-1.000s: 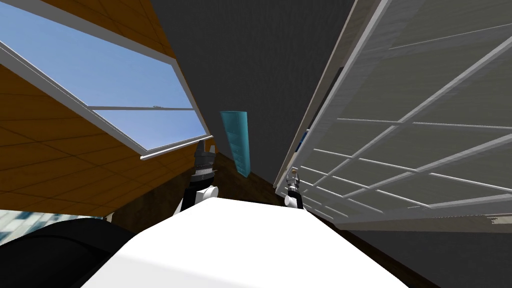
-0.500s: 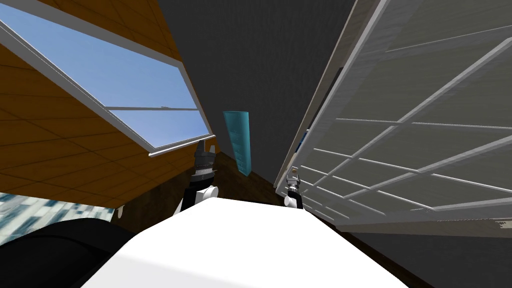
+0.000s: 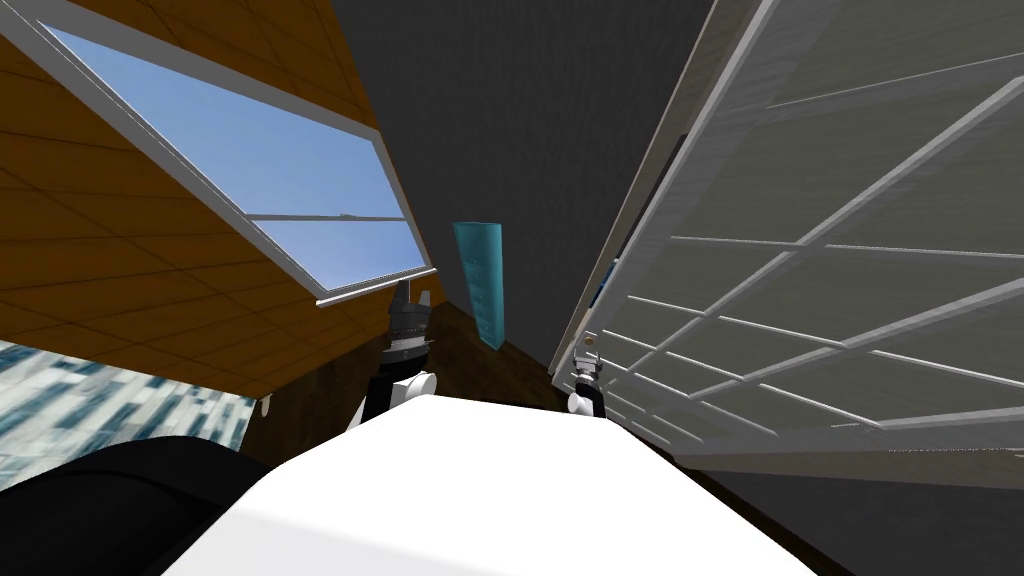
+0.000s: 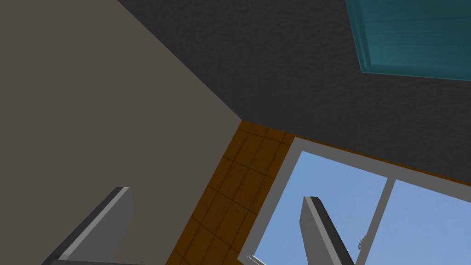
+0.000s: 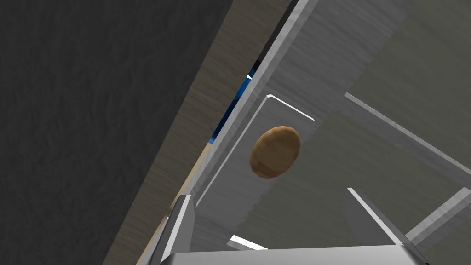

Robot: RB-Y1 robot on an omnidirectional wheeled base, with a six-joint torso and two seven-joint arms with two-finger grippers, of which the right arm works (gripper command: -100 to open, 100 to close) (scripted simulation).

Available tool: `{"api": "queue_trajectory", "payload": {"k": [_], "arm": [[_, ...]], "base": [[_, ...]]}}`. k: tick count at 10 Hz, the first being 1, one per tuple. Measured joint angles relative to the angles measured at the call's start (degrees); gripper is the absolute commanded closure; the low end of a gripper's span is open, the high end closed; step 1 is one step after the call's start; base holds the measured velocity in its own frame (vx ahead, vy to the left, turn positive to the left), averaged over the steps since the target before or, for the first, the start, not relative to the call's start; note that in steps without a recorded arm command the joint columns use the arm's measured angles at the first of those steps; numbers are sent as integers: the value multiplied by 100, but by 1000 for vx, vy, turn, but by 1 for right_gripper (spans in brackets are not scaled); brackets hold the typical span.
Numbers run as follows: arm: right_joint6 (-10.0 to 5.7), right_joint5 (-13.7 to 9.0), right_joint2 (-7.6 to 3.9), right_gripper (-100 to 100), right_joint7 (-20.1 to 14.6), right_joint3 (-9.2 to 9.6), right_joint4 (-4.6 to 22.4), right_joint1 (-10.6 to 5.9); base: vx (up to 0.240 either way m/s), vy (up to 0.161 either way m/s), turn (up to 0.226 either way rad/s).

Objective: Pull the door open

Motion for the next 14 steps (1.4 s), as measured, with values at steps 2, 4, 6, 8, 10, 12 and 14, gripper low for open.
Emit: {"api": "queue_trajectory", "payload": {"k": [2, 4, 6, 8, 10, 12, 14], "arm": [[-61, -34, 34, -100, -320, -23, -29, 42], [-91, -62, 60, -100, -603, -45, -83, 83], [-129, -83, 78, -100, -867, -58, -99, 110], [-163, -115, 109, -100, -1153, -82, -156, 151], [-212, -146, 137, -100, -1477, -104, -187, 190], [-255, -166, 160, -100, -1763, -117, -190, 206], [-288, -201, 193, -100, -2087, -143, -268, 264]], "base": [[-58, -22, 76], [-46, -12, 55], [-53, -14, 96], [-47, -16, 40], [-54, -15, 72], [-44, -14, 74], [-55, -19, 48]]}}
